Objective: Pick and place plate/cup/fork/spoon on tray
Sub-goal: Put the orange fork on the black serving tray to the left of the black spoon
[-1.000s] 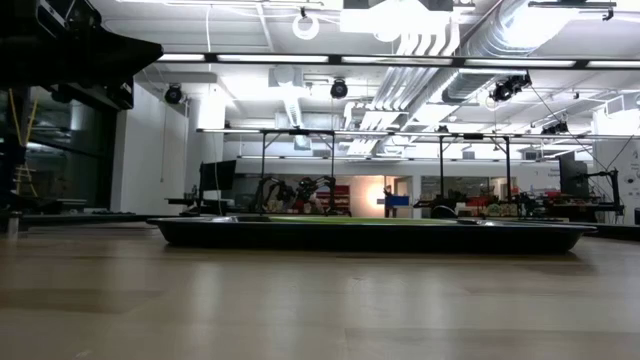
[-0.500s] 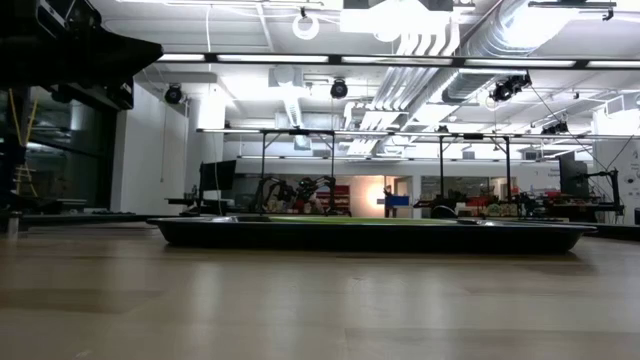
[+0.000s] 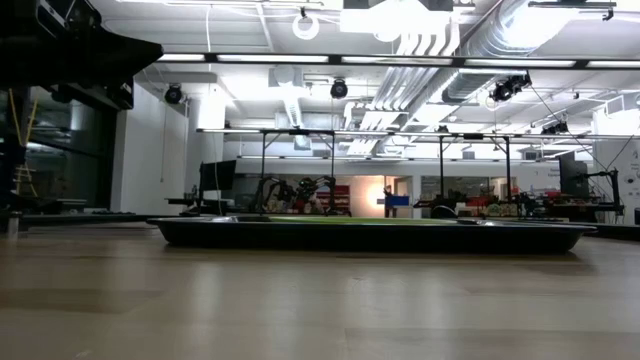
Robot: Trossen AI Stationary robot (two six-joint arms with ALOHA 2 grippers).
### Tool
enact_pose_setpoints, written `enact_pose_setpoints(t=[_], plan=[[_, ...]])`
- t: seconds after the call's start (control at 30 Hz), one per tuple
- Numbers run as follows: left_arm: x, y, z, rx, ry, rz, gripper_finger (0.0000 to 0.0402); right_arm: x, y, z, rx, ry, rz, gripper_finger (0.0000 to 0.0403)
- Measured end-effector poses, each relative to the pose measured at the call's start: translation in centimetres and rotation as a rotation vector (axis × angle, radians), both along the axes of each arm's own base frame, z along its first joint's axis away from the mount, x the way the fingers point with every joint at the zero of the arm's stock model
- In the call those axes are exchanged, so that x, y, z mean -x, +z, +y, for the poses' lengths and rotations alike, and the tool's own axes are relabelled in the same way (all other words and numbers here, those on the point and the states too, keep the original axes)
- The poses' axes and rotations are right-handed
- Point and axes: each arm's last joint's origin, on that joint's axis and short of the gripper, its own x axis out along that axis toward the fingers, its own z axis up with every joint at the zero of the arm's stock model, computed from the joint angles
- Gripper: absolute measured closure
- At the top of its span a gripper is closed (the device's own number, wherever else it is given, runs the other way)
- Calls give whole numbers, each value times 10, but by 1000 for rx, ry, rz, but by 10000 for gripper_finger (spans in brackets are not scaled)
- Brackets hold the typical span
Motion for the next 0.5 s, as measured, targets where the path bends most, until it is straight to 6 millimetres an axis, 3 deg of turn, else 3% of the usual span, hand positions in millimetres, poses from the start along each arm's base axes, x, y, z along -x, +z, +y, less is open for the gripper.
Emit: enact_pose_setpoints(t=[0.5], plan=[[0,0,0,0,0,0,398,-39,35,-3,111,161,-233,403]])
